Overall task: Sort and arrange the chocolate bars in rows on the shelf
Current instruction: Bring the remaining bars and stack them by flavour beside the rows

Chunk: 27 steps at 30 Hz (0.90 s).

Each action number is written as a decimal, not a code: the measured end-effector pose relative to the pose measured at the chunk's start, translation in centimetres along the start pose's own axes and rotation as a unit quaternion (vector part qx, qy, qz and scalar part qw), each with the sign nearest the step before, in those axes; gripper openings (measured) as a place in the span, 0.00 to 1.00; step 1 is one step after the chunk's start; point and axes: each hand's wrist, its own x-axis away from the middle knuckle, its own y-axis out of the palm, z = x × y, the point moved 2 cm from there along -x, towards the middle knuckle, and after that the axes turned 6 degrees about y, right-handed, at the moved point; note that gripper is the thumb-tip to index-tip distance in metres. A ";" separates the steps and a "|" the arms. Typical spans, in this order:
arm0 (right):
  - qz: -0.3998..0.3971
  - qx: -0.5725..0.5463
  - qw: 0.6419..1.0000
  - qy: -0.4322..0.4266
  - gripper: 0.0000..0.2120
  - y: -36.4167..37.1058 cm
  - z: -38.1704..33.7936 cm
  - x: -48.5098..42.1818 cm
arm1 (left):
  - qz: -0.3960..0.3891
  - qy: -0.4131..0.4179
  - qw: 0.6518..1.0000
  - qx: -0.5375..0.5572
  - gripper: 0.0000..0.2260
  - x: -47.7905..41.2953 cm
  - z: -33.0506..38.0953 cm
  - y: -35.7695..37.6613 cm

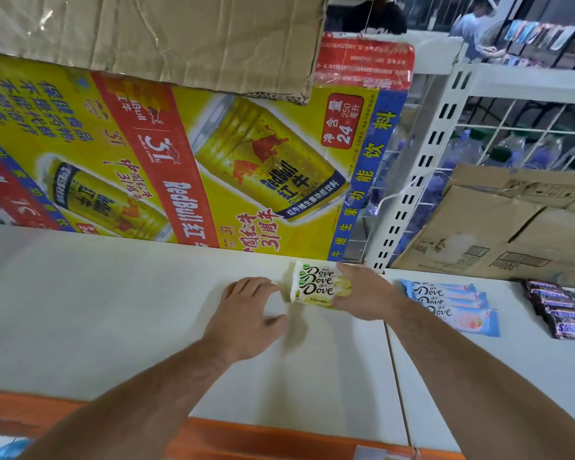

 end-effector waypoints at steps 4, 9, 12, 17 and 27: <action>-0.001 -0.029 1.000 -0.001 0.28 0.0 -0.7 -0.4 | 0.000 -0.032 0.998 0.049 0.34 0.0 -0.3 -0.4; 0.063 -0.033 0.993 -0.092 0.14 1.9 -2.9 1.4 | 0.001 -0.031 0.991 0.128 0.37 -0.2 -0.8 -0.6; 0.083 -0.046 0.990 -0.106 0.14 2.8 -3.7 2.2 | 0.016 -0.021 0.988 0.155 0.29 -0.1 -0.8 -1.1; 0.074 -0.083 0.992 -0.057 0.23 2.8 -2.8 3.3 | 0.037 -0.008 0.985 0.167 0.17 -0.1 -0.9 -1.3; 0.105 -0.114 0.988 -0.019 0.13 2.3 -1.9 4.4 | 0.062 0.008 0.986 0.152 0.12 -0.7 -1.0 -0.8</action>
